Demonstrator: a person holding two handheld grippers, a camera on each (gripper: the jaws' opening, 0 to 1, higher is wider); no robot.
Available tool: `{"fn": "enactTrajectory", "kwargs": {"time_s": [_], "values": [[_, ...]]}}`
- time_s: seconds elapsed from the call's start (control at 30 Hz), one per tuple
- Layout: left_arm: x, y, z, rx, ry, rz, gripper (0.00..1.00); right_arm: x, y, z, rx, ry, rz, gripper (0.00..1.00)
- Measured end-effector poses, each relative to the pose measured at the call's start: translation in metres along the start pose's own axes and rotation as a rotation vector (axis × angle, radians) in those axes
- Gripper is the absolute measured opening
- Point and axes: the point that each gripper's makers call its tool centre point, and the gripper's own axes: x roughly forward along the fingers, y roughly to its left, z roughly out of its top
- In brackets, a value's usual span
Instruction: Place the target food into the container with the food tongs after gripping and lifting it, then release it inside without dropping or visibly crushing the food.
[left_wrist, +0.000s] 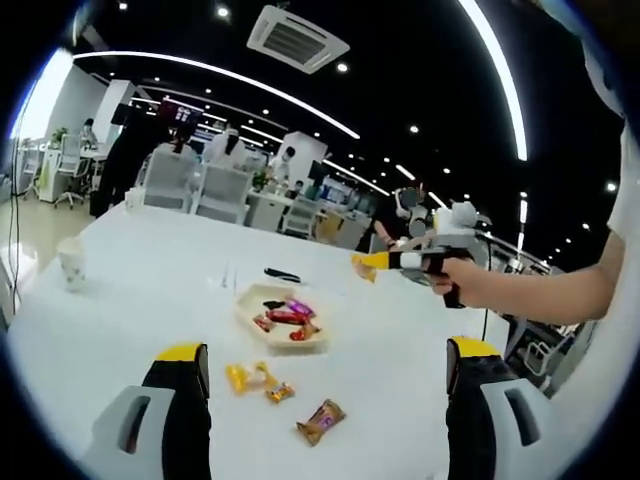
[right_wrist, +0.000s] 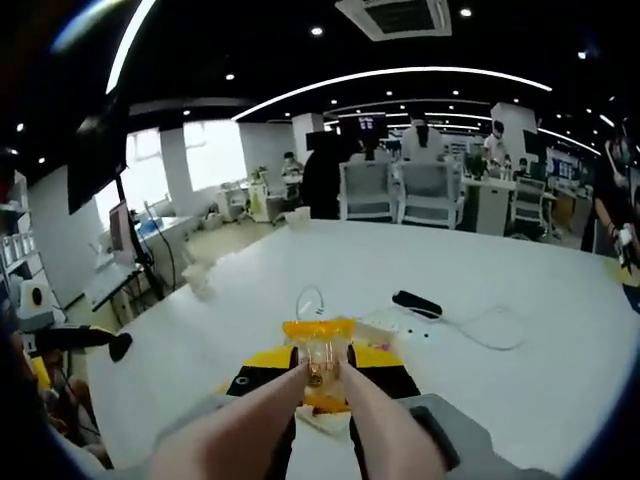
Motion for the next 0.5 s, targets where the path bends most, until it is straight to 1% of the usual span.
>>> {"fn": "enactTrajectory", "kwargs": {"time_s": [0.13,0.2,0.27,0.33,0.37,0.43,0.5], "values": [[0.001,0.002,0.004,0.011,-0.004,0.004,0.99,0.010,-0.010,0.005,-0.013,0.001,-0.002,0.18],[0.002,0.004,0.004,0.018,0.004,0.009,0.99,0.015,-0.021,0.009,-0.011,0.003,-0.011,0.18],[0.002,0.005,0.005,0.023,0.014,0.015,0.99,0.021,-0.029,0.016,-0.005,0.003,-0.014,0.19],[-0.001,0.007,0.009,0.031,0.002,0.026,0.99,0.027,-0.033,0.023,-0.023,0.006,-0.011,0.19],[-0.002,0.008,0.009,0.030,0.002,0.030,0.99,0.029,-0.035,0.027,-0.034,-0.001,-0.012,0.19],[-0.004,0.009,0.008,0.025,0.002,0.043,0.99,0.036,-0.041,0.039,-0.027,-0.007,0.000,0.19],[-0.006,0.006,0.007,0.024,0.003,0.048,0.99,0.041,-0.043,0.042,-0.029,-0.003,0.011,0.19]]}}
